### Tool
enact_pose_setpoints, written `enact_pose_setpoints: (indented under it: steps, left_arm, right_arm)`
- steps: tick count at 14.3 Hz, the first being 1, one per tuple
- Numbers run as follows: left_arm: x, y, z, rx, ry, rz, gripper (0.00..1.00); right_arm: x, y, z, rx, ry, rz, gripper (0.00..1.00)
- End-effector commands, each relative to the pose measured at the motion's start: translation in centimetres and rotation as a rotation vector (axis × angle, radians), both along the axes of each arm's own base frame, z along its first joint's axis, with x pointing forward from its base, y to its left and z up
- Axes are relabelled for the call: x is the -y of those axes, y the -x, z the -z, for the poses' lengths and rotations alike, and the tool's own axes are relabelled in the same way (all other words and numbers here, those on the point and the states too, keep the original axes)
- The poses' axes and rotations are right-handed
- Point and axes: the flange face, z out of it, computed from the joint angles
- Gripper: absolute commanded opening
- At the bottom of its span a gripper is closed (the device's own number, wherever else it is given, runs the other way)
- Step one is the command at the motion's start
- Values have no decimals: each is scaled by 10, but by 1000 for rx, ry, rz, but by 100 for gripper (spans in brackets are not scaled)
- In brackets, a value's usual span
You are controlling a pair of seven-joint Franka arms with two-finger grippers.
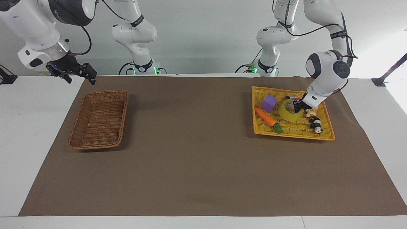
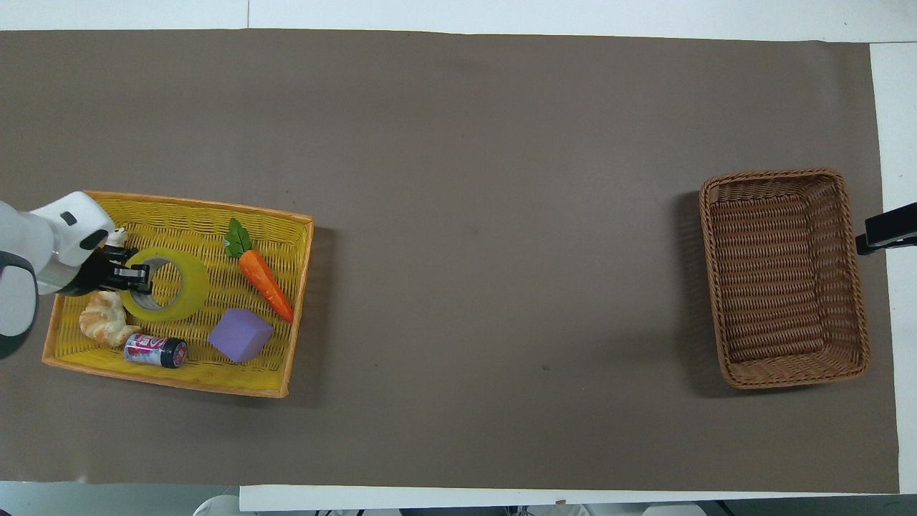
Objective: Move tape to another basket
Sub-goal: 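Lift the tape with the left gripper while the right gripper reaches toward it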
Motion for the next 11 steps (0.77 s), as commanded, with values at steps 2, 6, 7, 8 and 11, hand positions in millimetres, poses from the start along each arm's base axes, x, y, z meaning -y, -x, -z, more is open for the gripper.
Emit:
enact_pose_setpoints:
  steps: [2, 6, 7, 8, 11]
  left_arm:
    - [58, -15, -58, 17, 94, -113, 0]
    - [180, -6, -74, 87, 157, -322, 0]
    - [209, -4, -78, 114, 215, -358, 0]
    - [232, -2, -83, 141, 271, -365, 0]
    - [270, -5, -100, 154, 358, -334, 0]
  right_arm:
    - [1, 4, -2, 1, 5, -14, 100]
    - [1, 6, -2, -11, 2, -27, 100]
    - [1, 12, 0, -49, -20, -72, 100]
    - [-1, 13, 1, -39, -105, -111, 100]
    - [-13, 12, 5, 40, -413, -149, 100]
